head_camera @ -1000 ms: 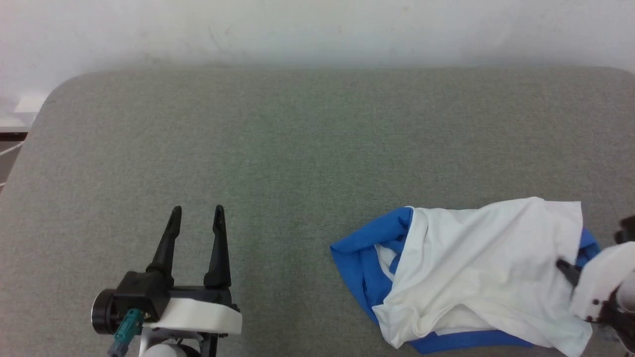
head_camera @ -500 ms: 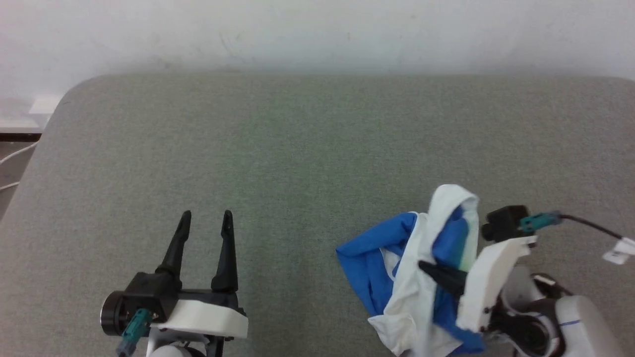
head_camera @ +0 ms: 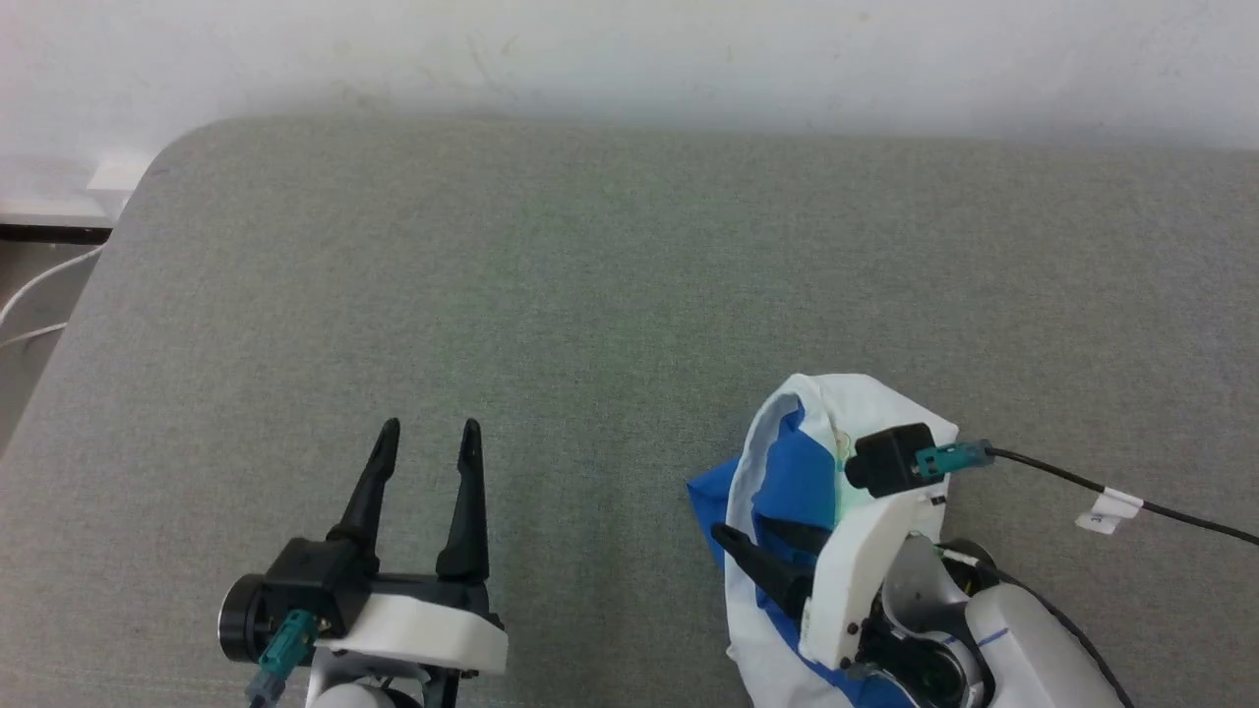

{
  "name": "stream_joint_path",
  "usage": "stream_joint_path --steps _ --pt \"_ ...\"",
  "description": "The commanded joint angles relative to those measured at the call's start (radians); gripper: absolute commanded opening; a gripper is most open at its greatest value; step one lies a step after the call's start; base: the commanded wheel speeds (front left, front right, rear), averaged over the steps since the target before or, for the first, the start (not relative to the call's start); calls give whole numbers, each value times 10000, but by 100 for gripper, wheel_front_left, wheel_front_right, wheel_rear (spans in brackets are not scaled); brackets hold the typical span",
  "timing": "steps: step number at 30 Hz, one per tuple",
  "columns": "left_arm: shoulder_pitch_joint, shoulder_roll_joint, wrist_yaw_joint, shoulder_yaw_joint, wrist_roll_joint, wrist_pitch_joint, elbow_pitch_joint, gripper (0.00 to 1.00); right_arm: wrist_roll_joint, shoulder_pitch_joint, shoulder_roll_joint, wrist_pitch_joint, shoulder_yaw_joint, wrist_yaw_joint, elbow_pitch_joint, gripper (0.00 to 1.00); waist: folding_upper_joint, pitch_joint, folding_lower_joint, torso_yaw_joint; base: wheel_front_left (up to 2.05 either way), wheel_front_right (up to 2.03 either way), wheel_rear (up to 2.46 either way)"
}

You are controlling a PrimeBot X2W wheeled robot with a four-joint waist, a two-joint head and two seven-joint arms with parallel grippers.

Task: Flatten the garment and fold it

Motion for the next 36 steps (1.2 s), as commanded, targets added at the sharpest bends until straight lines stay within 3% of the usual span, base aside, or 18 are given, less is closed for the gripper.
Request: stream_joint_path --steps 1,6,10,15,20,24,31,36 --pt "-160 -19 46 -6 -46 -47 21 100 -47 -184 -18 -105 46 -7 -16 100 0 13 -1 -2 0 0 0" --pt "-105 -19 93 42 -60 -47 45 100 -295 -467 -704 -1097 1129 -7 -511 100 0 -27 -1 -118 0 0 0" --pt "-33 -20 145 112 -85 -47 90 100 -1130 -668 -1512 -2206 1959 -7 -1294 100 0 -135 -1 -300 0 0 0" --pt "23 -20 241 203 -153 -47 113 100 -1531 -398 -1904 -3858 1923 -7 -2185 100 0 -241 -1 -546 0 0 0" --pt "68 -20 377 346 -217 -47 47 100 -1794 158 -1953 -5446 1022 -7 -3013 100 0 -274 -1 -820 0 0 0" --pt "123 -20 448 476 -250 -47 -12 100 -2092 741 -2002 -5979 -77 -7 -3420 100 0 -288 -1 -1017 0 0 0" --pt "202 -20 695 685 -227 -47 -211 100 -3229 2015 -1613 -6151 -3128 -7 -3972 100 0 -288 -1 -1172 0 0 0" --pt "243 -20 824 925 -238 -47 -407 100 -3367 2761 -1273 -5891 -4818 -7 -4160 100 0 -228 -1 -1157 0 0 0"
